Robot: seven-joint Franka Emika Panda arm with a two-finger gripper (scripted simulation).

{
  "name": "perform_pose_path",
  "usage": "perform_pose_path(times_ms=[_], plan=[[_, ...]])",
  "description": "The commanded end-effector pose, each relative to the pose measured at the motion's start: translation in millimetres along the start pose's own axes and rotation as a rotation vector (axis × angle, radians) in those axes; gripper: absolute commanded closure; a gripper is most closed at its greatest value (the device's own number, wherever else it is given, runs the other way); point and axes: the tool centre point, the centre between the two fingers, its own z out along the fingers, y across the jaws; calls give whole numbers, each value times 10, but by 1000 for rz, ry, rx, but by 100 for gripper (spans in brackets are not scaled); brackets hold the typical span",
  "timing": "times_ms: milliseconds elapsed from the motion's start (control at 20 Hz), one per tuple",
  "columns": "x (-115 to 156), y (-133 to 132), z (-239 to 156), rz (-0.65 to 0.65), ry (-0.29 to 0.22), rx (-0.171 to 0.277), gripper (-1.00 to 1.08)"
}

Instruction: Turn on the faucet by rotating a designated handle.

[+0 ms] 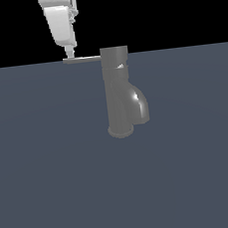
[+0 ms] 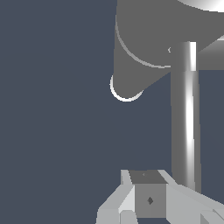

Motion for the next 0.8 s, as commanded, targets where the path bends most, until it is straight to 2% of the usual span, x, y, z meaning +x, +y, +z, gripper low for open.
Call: perform_pose_path(times_ms=[0,750], plan=[[4,65,1,0,0,0,108],[31,454,2,0,0,0,108]])
